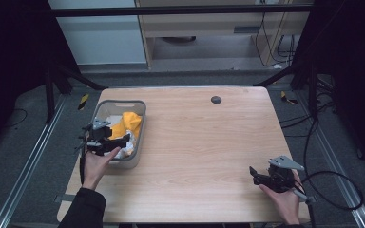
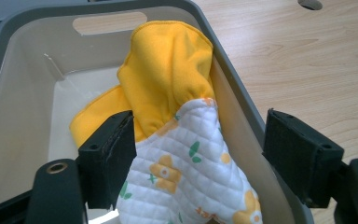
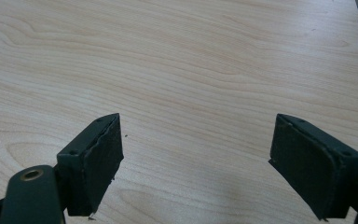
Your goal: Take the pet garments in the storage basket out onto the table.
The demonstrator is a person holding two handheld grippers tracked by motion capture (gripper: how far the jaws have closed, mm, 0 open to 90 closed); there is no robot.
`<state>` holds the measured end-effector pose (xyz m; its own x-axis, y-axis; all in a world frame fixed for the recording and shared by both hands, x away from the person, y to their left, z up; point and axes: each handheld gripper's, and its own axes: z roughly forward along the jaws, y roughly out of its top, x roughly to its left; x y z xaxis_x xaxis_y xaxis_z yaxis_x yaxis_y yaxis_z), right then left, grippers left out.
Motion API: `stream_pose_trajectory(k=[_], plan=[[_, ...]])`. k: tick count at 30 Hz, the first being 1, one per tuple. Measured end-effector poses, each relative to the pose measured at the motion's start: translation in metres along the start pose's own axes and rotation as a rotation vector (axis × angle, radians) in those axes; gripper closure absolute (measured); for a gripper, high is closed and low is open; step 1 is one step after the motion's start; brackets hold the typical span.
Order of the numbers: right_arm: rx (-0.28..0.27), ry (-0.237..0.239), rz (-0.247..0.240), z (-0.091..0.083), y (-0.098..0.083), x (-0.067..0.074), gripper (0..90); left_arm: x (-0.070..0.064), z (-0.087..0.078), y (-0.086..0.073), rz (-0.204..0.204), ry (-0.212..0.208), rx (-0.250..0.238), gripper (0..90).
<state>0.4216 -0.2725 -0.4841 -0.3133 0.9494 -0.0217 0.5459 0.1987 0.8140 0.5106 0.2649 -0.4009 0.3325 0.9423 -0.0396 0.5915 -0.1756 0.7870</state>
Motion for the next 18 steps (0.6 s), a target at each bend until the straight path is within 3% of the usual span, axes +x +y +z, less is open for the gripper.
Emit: stream_pose_trajectory(k=[18], plan=[[0.001, 0.001, -0.001, 0.000, 0.000, -0.001, 17.3, -0.001, 0.015, 0.015, 0.007, -0.004, 0.063, 30.4]])
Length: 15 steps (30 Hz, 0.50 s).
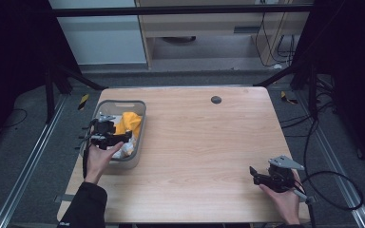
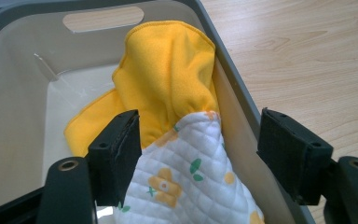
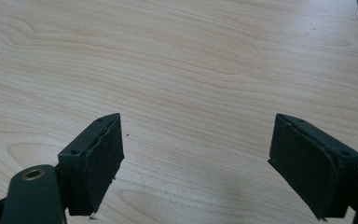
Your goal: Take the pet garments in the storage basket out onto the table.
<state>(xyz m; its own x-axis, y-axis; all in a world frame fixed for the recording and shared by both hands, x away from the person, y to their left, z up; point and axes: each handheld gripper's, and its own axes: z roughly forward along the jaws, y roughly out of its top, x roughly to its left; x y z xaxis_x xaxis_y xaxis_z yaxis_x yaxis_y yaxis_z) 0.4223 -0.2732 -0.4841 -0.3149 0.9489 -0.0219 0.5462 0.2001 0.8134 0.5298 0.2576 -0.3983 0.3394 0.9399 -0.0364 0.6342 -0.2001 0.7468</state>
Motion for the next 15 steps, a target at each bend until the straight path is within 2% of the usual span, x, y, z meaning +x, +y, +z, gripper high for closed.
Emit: stream_pose_trajectory(k=[6, 15], plan=[[0.001, 0.000, 0.002, 0.000, 0.000, 0.000, 17.4, 0.000, 0.003, 0.003, 0.002, 0.003, 0.012, 32.2], [0.006, 0.007, 0.008, 0.000, 0.000, 0.000, 17.4, 0.000, 0.012, 0.003, 0.010, 0.009, 0.059, 35.9]])
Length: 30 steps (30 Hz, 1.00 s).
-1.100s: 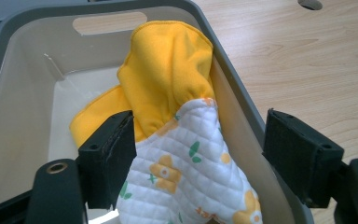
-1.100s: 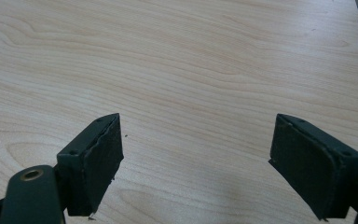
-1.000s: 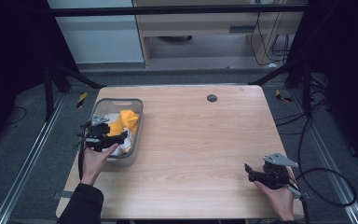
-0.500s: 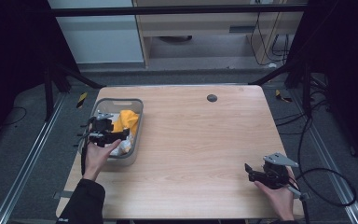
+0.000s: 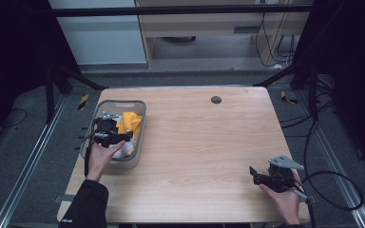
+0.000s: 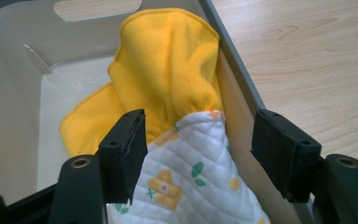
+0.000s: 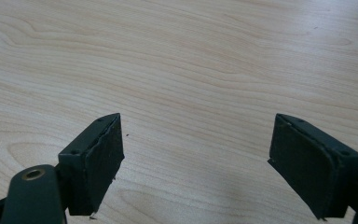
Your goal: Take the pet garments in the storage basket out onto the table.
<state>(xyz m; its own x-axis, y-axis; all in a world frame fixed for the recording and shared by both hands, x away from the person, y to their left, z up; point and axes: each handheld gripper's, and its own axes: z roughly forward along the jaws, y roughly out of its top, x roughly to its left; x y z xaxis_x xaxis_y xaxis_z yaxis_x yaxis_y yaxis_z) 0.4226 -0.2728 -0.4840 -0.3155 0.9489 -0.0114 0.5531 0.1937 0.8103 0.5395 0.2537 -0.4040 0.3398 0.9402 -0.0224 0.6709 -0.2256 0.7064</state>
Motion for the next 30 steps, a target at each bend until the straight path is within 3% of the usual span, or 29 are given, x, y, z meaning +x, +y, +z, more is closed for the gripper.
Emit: stream_pose_trajectory(k=[12, 30], plan=[[0.005, 0.008, -0.001, 0.001, 0.000, 0.001, 17.4, -0.003, 0.009, -0.001, 0.006, -0.016, 0.050, 48.4], [0.012, 0.007, -0.016, 0.002, -0.001, 0.001, 17.2, -0.004, 0.020, -0.010, 0.004, -0.006, 0.095, 64.2]])
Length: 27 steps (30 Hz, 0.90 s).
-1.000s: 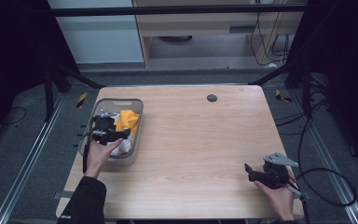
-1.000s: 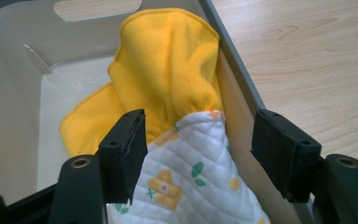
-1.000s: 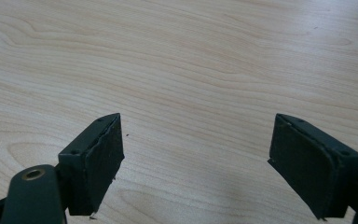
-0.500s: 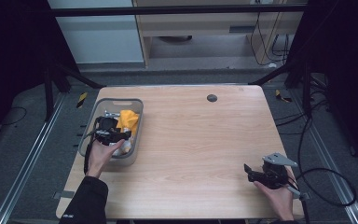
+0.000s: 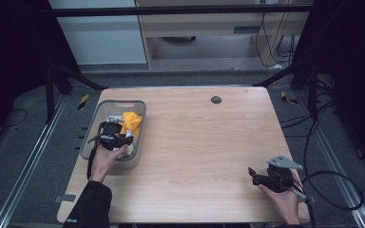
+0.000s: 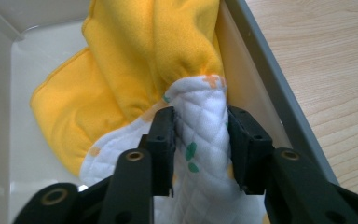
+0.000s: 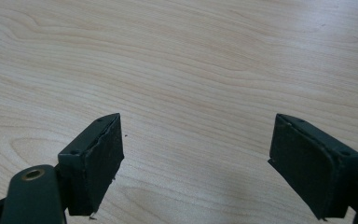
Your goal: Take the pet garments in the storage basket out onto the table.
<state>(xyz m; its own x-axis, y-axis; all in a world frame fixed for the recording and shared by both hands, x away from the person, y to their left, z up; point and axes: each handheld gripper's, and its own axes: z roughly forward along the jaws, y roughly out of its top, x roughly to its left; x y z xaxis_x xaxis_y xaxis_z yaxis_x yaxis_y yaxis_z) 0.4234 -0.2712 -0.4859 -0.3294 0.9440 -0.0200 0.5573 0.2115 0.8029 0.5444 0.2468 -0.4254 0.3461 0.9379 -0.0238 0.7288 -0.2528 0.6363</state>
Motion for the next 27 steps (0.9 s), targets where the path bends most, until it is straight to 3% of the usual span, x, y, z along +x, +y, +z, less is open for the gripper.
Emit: stream_pose_trajectory(k=[11, 27], plan=[[0.005, 0.008, 0.006, 0.000, 0.000, 0.001, 17.2, 0.001, 0.002, 0.001, -0.003, -0.003, 0.020, 78.7], [-0.001, 0.003, -0.001, 0.000, 0.000, 0.000, 17.5, 0.007, -0.016, 0.005, -0.003, 0.014, -0.020, 82.2]])
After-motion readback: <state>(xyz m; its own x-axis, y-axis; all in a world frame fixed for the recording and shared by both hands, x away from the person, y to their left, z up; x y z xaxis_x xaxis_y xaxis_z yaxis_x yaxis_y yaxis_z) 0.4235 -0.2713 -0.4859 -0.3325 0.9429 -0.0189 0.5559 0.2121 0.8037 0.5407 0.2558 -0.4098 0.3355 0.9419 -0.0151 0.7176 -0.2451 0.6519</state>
